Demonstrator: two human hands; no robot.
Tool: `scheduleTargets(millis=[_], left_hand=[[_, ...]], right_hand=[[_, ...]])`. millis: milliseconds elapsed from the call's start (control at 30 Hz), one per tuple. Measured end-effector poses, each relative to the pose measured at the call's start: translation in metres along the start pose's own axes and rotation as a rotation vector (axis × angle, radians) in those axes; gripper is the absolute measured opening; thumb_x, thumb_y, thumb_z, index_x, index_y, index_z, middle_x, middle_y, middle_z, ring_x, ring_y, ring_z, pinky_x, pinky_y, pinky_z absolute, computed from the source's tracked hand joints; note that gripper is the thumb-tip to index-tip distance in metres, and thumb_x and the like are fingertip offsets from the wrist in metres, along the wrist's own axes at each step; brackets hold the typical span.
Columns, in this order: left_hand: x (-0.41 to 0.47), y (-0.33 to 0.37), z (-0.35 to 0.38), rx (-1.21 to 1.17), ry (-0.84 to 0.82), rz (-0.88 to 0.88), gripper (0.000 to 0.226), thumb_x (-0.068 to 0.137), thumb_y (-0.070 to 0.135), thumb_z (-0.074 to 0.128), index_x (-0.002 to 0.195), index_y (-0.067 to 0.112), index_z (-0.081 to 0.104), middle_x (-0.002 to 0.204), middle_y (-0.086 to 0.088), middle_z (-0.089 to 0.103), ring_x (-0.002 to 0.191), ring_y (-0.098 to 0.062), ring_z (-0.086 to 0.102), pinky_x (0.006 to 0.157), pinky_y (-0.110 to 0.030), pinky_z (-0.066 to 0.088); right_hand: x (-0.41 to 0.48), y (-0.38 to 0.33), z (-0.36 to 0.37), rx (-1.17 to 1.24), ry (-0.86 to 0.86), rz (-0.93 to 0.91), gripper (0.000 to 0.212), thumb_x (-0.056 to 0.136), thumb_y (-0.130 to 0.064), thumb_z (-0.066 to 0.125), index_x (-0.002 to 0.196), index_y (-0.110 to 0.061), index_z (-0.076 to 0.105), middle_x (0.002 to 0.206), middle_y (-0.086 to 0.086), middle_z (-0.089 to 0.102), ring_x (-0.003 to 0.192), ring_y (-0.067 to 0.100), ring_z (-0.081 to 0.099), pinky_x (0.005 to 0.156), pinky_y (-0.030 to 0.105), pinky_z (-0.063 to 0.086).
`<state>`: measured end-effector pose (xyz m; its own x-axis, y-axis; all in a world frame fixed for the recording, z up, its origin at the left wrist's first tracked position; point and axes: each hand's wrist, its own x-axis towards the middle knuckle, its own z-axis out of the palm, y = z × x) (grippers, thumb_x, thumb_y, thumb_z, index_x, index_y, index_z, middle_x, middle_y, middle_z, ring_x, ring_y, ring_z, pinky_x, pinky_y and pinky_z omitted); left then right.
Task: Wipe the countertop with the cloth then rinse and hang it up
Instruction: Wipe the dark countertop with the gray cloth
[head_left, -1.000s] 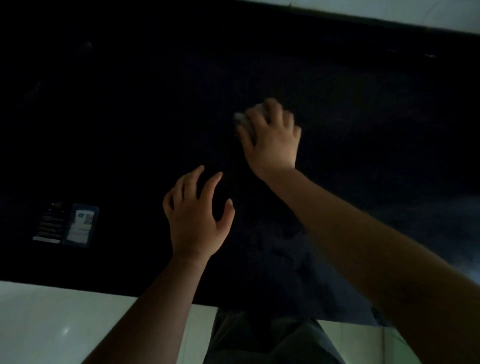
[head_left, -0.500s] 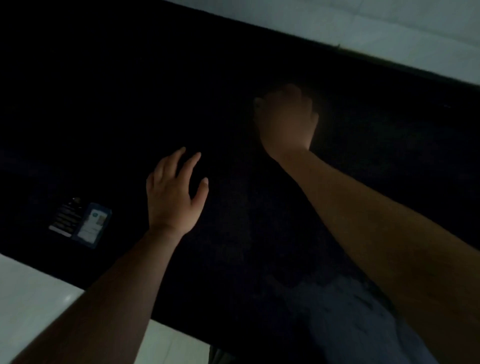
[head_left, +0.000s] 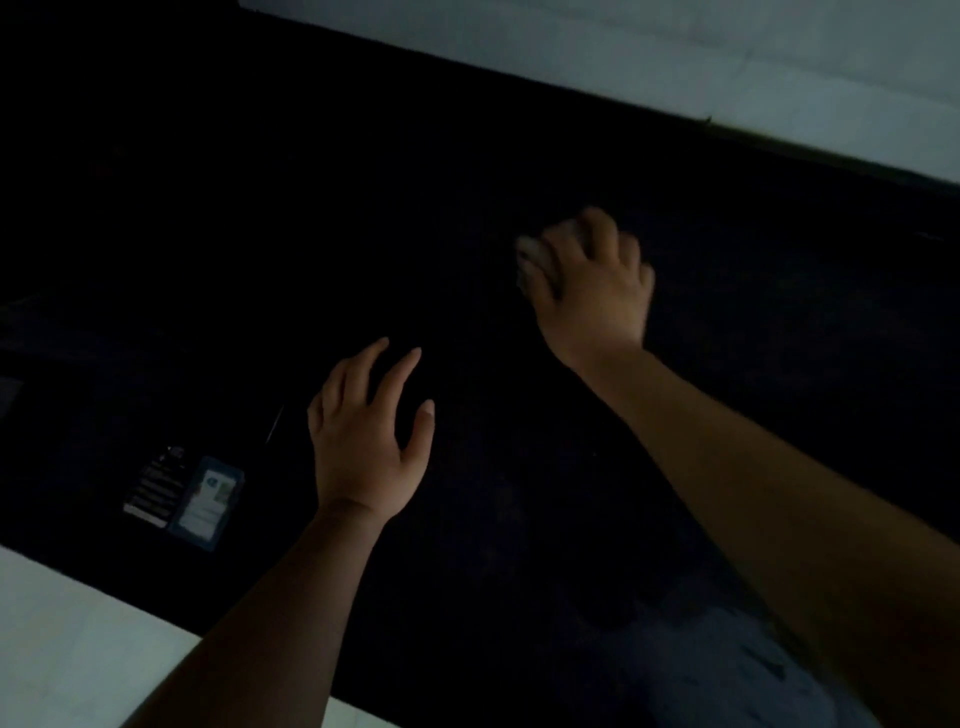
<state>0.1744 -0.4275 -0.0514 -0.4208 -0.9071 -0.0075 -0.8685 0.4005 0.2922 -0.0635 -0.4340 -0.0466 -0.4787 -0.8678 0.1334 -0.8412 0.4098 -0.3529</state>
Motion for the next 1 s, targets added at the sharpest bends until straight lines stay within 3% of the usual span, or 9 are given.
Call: scheduleTargets(millis=[133, 267, 433, 633, 733, 833, 1000], left_hand=[[0.001, -0.001, 0.002, -0.027, 0.030, 0.022, 0.051, 0.084, 0.045, 0.044, 0.132, 0.030, 0.048, 0.145, -0.002, 0.042, 0.131, -0.027, 0.032, 0.101, -0.052, 0.030], [-0.001, -0.001, -0.001, -0.034, 0.017, 0.050, 0.051, 0.082, 0.042, 0.050, 0.131, 0.027, 0.050, 0.145, -0.004, 0.042, 0.131, -0.032, 0.035, 0.101, -0.053, 0.030], [-0.006, -0.004, -0.012, -0.139, -0.073, 0.133, 0.054, 0.083, 0.042, 0.053, 0.134, 0.024, 0.048, 0.150, -0.005, 0.036, 0.136, -0.030, 0.028, 0.108, -0.055, 0.023], [-0.040, 0.001, -0.018, -0.125, -0.223, 0.573, 0.052, 0.083, 0.040, 0.051, 0.131, 0.019, 0.052, 0.143, -0.007, 0.045, 0.130, -0.030, 0.039, 0.107, -0.052, 0.031], [-0.074, 0.021, -0.007, -0.097, -0.264, 0.572, 0.049, 0.086, 0.037, 0.048, 0.132, 0.020, 0.051, 0.145, -0.006, 0.043, 0.133, -0.029, 0.037, 0.109, -0.061, 0.023], [-0.095, 0.025, 0.003, -0.037, -0.224, 0.566, 0.050, 0.089, 0.041, 0.040, 0.135, 0.023, 0.046, 0.149, -0.007, 0.038, 0.134, -0.030, 0.035, 0.109, -0.059, 0.018], [-0.095, 0.026, 0.008, 0.006, -0.185, 0.550, 0.050, 0.088, 0.043, 0.038, 0.135, 0.026, 0.043, 0.148, -0.006, 0.037, 0.133, -0.029, 0.033, 0.109, -0.058, 0.019]], right_hand=[[0.013, -0.052, 0.021, -0.007, 0.002, 0.008, 0.037, 0.089, -0.049, 0.043, 0.116, -0.028, 0.057, 0.138, 0.006, 0.044, 0.113, 0.032, 0.044, 0.083, 0.042, 0.035], [-0.096, -0.061, 0.005, 0.023, -0.030, -0.079, 0.035, 0.087, -0.050, 0.046, 0.114, -0.031, 0.056, 0.135, 0.004, 0.047, 0.111, 0.027, 0.045, 0.080, 0.040, 0.041], [-0.224, -0.027, -0.031, -0.062, -0.024, 0.102, 0.038, 0.085, -0.053, 0.047, 0.117, -0.032, 0.053, 0.135, 0.004, 0.047, 0.110, 0.028, 0.045, 0.081, 0.042, 0.043], [-0.202, -0.006, -0.038, -0.054, 0.140, 0.678, 0.040, 0.086, -0.048, 0.047, 0.121, -0.029, 0.054, 0.142, 0.004, 0.036, 0.120, 0.031, 0.036, 0.093, 0.048, 0.031], [-0.220, -0.023, -0.034, -0.059, 0.126, 0.548, 0.039, 0.086, -0.047, 0.046, 0.119, -0.029, 0.055, 0.139, 0.004, 0.040, 0.119, 0.030, 0.038, 0.091, 0.048, 0.034], [-0.284, -0.024, -0.039, -0.115, 0.088, 0.422, 0.039, 0.088, -0.051, 0.043, 0.119, -0.031, 0.054, 0.138, 0.003, 0.042, 0.119, 0.030, 0.041, 0.089, 0.047, 0.038], [-0.313, 0.042, -0.069, -0.131, 0.162, 0.759, 0.038, 0.088, -0.050, 0.045, 0.119, -0.030, 0.054, 0.141, 0.006, 0.038, 0.121, 0.034, 0.036, 0.095, 0.048, 0.032]])
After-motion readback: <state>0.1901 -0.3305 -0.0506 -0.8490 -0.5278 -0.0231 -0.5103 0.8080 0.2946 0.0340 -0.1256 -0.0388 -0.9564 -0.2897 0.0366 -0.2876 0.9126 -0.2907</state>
